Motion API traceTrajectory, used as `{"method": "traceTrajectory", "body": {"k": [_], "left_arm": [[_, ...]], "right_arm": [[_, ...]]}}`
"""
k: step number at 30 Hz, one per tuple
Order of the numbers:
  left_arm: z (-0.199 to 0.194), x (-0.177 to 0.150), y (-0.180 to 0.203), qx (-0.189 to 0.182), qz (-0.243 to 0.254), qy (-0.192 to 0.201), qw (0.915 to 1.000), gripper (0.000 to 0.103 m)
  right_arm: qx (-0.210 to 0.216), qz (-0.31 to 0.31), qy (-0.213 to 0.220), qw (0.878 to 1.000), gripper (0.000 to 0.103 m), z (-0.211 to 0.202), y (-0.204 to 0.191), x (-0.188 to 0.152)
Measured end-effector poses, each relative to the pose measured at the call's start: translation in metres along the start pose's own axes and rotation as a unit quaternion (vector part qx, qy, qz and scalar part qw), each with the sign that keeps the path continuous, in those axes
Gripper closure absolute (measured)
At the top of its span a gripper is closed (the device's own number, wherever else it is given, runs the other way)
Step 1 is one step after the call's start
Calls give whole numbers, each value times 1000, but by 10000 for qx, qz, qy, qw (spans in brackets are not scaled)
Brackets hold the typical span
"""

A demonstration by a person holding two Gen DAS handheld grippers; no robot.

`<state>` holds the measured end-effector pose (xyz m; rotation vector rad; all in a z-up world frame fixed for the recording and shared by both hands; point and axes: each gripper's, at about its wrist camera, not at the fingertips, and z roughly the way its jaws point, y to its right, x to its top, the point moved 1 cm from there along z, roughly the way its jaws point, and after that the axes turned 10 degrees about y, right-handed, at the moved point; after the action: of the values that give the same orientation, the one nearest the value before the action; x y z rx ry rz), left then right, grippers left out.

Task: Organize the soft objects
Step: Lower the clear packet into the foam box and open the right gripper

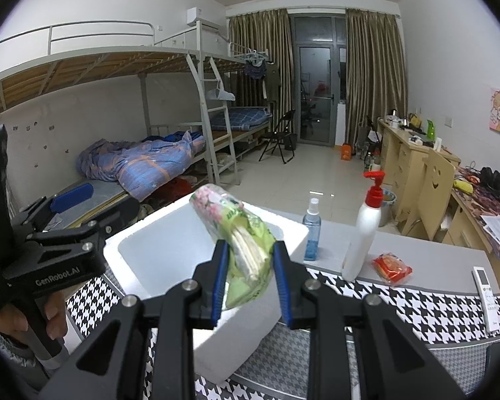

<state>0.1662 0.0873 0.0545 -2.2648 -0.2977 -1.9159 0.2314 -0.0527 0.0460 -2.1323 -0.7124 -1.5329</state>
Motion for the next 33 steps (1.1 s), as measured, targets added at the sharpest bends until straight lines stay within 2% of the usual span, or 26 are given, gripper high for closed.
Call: {"method": "traceTrajectory", "body": {"k": [5, 33], "left_arm": [[-5, 0, -5, 40, 63, 62, 10000, 3], [-17, -13, -32, 169, -103, 99, 9998, 2]], "right_arm": [[45, 41, -45, 10000, 72, 6, -5, 2], [276, -66, -236, 9993, 71, 35, -37, 6]]}}
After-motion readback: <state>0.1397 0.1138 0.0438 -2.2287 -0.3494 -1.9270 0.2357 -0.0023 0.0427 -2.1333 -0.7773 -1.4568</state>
